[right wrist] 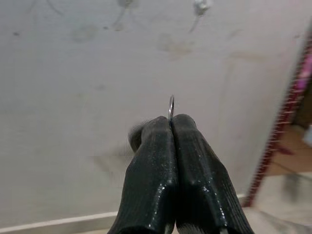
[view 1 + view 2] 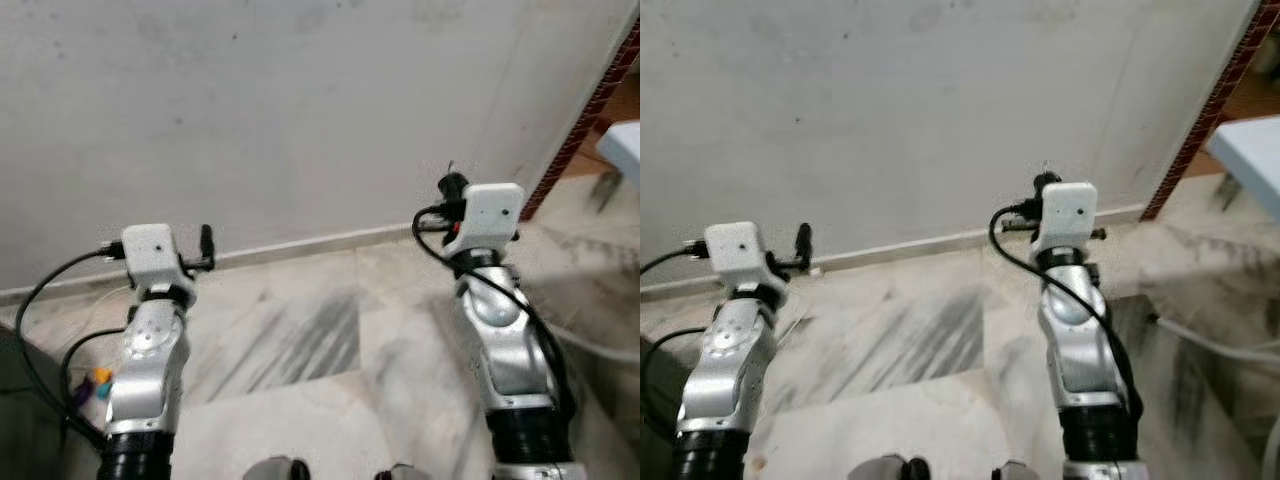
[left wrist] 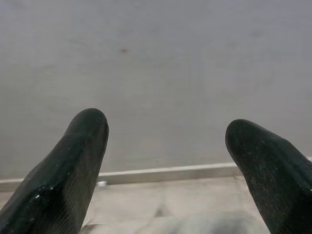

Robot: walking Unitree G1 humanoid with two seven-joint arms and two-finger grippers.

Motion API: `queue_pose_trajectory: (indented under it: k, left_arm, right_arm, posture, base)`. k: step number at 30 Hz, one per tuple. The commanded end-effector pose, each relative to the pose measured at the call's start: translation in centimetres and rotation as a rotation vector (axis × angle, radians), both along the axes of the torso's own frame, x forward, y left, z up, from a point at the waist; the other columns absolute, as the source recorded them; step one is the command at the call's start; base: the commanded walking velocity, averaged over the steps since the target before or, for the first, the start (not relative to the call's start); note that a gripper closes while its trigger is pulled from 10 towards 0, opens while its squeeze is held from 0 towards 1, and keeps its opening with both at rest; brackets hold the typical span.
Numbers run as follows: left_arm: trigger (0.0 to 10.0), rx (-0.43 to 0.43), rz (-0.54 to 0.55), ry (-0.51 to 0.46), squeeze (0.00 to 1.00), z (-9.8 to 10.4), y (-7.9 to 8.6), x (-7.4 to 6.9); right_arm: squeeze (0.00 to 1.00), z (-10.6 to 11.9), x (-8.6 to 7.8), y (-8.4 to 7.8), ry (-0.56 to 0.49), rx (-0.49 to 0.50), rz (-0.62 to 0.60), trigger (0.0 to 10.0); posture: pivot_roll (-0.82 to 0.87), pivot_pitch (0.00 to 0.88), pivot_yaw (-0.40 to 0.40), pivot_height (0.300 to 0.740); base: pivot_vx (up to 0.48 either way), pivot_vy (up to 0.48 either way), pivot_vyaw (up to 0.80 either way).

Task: Hang keys on a hook

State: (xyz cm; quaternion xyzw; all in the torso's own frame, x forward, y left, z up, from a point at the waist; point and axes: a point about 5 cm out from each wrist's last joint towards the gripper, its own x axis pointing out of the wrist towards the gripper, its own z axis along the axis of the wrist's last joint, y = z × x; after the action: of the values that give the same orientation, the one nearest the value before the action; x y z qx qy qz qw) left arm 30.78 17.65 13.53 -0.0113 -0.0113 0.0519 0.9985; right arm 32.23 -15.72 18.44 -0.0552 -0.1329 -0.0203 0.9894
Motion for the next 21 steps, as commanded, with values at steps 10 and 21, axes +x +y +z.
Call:
queue_pose_trajectory:
  k: [10,21]
  left_arm:
    - [10.0,0.085,0.032,-0.074,0.00,1.0,0.8,-0.3]
    - [10.0,-0.005,-0.039,-0.133,0.00,1.8,0.3,-0.6]
  right_arm:
    - [0.00,0.3,0.0,1.0,-0.016,0.028,0.042,10.0]
    - [0.00,1.5,-0.3,2.5,-0.079,0.074,0.165,10.0]
  posture:
    - [0.00,0.164,0.048,0.740]
    - [0.00,0.164,0.047,0.740]
  base:
    - [0.000,0.000,0.00]
    - [0.110,0.000,0.00]
